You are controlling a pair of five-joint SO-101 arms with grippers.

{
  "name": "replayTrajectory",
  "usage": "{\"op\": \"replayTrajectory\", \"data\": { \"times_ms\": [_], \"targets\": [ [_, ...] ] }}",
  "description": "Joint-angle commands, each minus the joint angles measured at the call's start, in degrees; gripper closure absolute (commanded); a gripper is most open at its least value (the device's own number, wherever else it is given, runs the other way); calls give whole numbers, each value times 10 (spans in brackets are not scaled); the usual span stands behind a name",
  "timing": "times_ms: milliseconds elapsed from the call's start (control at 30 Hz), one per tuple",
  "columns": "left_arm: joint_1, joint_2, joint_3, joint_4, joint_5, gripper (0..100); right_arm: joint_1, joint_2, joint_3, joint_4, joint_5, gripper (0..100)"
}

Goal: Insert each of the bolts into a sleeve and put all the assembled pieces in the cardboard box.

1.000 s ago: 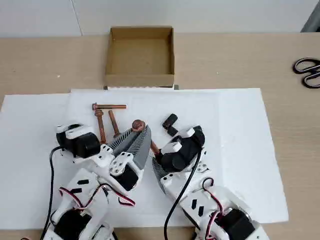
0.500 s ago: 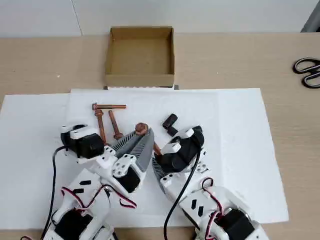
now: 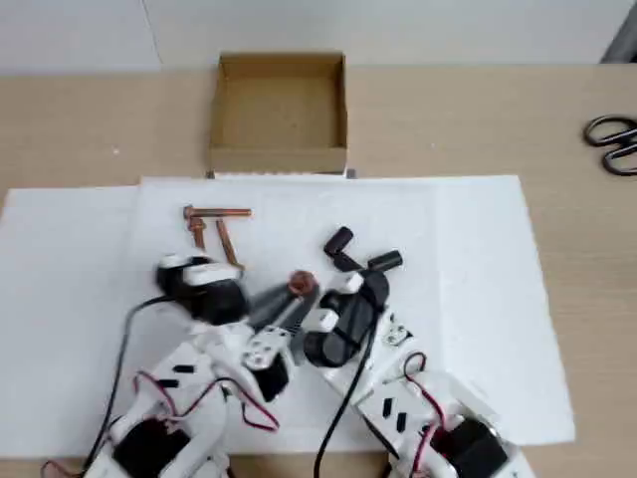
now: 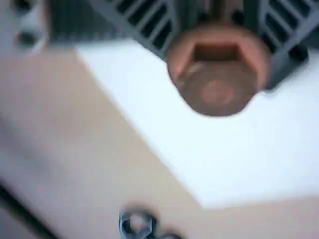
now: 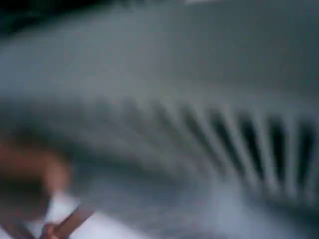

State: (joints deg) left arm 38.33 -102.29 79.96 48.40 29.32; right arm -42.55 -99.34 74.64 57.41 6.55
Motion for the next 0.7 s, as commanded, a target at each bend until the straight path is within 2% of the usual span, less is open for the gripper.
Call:
{"op": "replayTrajectory", "data": {
  "times_ms": [0,333,533,667],
  "targets": [
    [16,-4,-7,12,-4,994,-7,3,-5,-21,32,996],
    [12,-7,-8,38,-4,984,-7,3,-5,-22,43,996],
    [12,-4,-8,52,-4,779,-7,3,-5,-22,41,996],
    [11,-4,-9,85,-4,764,-7,3,-4,-21,41,996]
  ]
}}
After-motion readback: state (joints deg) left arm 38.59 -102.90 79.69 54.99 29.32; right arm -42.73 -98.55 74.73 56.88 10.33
